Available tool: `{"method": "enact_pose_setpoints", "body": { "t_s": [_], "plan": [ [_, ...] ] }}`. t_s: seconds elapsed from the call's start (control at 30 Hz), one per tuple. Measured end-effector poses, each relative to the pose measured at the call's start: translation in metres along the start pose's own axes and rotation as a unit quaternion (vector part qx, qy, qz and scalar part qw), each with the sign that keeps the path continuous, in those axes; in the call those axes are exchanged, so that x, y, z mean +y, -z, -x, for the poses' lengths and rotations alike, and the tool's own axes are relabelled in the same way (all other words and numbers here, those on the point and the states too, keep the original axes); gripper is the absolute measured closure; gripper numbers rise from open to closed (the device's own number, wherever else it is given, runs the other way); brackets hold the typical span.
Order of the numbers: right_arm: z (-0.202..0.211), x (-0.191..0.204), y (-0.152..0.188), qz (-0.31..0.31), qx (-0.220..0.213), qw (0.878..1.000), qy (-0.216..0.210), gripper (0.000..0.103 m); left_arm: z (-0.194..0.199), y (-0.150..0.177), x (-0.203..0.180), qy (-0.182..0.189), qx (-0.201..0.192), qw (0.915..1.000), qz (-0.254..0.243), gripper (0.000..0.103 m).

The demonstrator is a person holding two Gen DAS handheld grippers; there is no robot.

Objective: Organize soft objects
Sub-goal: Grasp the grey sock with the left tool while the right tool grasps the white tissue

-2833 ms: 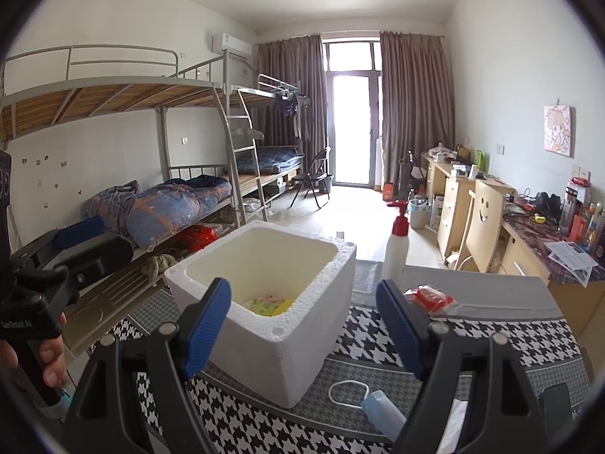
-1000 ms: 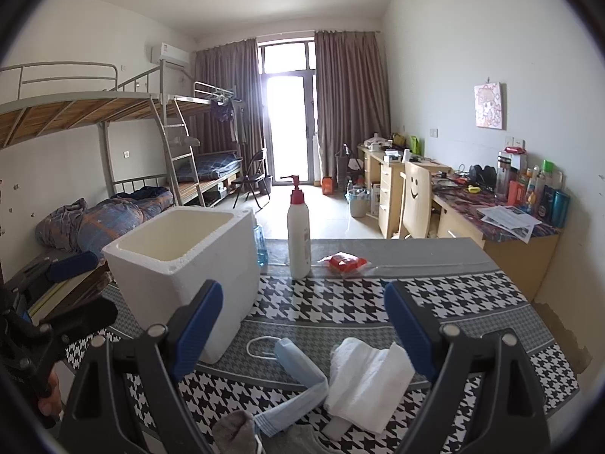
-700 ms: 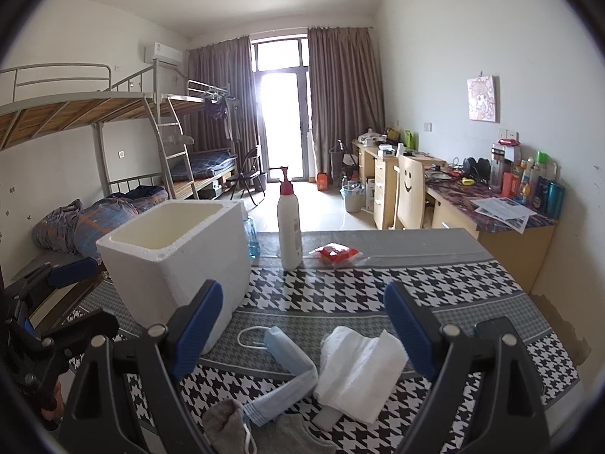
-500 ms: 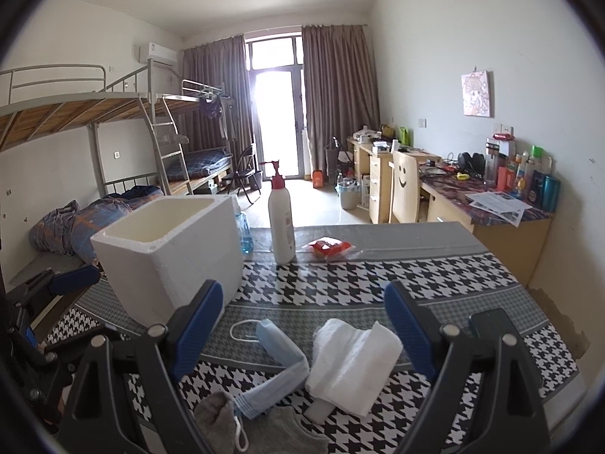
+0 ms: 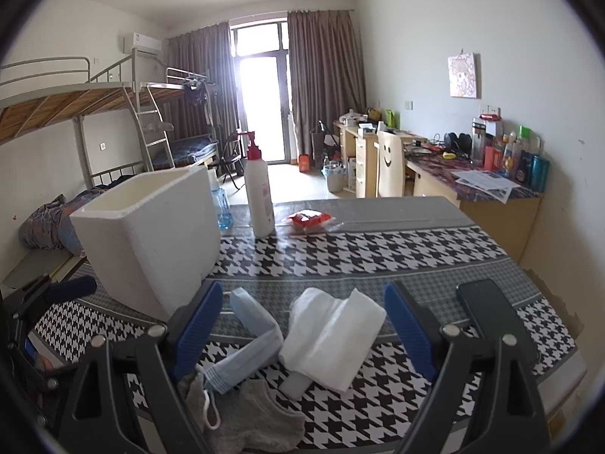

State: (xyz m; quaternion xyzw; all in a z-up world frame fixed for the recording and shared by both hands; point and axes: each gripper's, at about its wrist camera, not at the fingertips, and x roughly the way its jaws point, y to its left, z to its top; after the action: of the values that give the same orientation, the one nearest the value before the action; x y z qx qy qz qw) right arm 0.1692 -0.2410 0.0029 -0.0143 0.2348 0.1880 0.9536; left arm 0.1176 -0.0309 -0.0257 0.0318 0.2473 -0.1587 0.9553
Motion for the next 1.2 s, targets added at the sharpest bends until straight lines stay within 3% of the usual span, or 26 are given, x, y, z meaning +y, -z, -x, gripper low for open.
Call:
{"method": "enact_pose_setpoints", "body": {
  "t_s": [0.3,0.53,0.9,0.97,1.2],
  "plan": [
    [-0.008,-0.004,0.008,-0.009,0.018,1.000,0.008,0.013,-0.010,0.016,-0.012,0.026,0.034,0.9990,-0.008,0.001],
    [-0.014,-0.010,0.015,-0.020,0.033,0.999,0.017,0.013,-0.025,0.033,-0.018,0.051,0.082,0.9953,-0.004,0.001],
    [-0.020,-0.010,0.022,-0.026,0.049,0.998,0.021,0.013,-0.039,0.044,-0.033,0.091,0.118,0.9888,-0.008,0.013],
    [-0.023,-0.012,0.023,-0.029,0.053,0.998,0.023,0.013,-0.043,0.046,-0.036,0.095,0.127,0.9873,-0.012,0.021],
    [-0.044,-0.025,0.033,-0.044,0.088,0.995,0.031,0.013,-0.058,0.053,-0.048,0.092,0.156,0.9829,-0.032,0.034]
  ]
}}
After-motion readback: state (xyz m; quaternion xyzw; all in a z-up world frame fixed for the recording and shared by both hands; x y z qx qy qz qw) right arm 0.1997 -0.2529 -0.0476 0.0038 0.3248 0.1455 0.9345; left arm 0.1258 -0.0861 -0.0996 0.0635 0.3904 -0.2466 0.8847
